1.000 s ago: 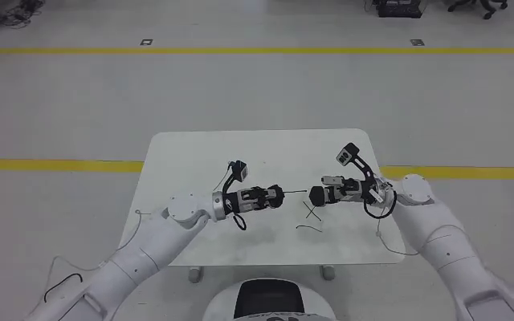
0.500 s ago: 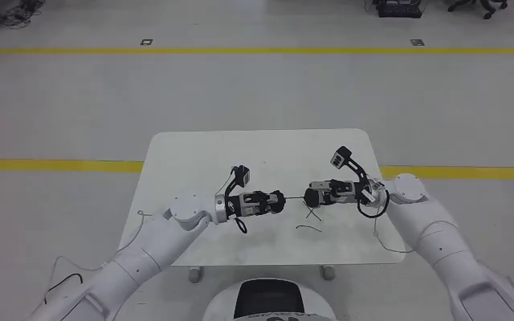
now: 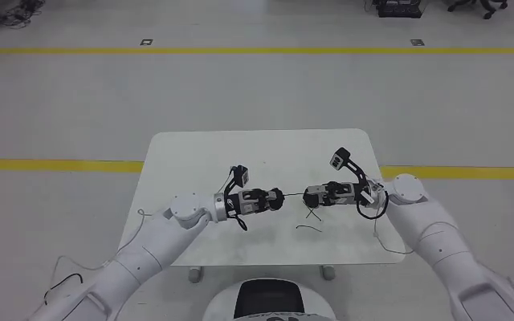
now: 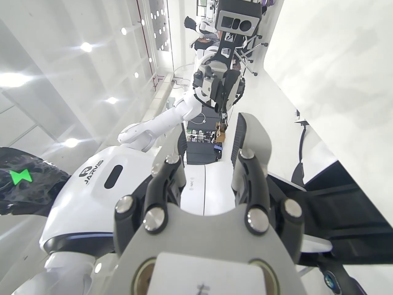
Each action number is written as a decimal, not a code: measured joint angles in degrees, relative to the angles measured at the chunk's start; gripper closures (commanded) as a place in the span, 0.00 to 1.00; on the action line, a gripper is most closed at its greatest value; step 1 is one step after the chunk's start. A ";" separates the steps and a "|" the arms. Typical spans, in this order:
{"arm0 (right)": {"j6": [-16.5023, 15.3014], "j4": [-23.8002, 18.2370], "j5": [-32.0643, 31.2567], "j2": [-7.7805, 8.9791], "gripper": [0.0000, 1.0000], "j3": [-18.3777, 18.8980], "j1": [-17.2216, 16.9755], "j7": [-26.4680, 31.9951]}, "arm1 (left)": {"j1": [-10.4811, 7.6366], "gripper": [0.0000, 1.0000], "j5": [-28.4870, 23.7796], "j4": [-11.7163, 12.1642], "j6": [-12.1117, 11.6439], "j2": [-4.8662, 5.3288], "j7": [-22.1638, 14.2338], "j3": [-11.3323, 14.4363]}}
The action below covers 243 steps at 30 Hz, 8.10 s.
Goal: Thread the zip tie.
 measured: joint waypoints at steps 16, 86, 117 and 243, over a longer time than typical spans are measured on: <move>0.00 0.13 -0.74 0.07 0.84 -0.18 0.03 0.00 | 0.19 1.00 0.92 -0.09 0.77 -0.30 -0.89 -0.46; 1.86 -3.79 0.60 -0.10 1.00 -0.27 -2.56 -2.54 | 0.15 0.00 5.44 -1.55 0.88 -2.68 3.68 0.97; 3.78 -2.43 -1.15 -1.21 1.00 0.37 -2.60 -2.12 | 0.32 0.67 4.22 0.13 0.79 -3.34 0.56 0.32; 2.95 -1.20 -6.79 0.60 0.00 -1.18 -0.59 -3.83 | 1.49 1.00 12.32 0.94 -5.63 -3.34 -0.53 -2.41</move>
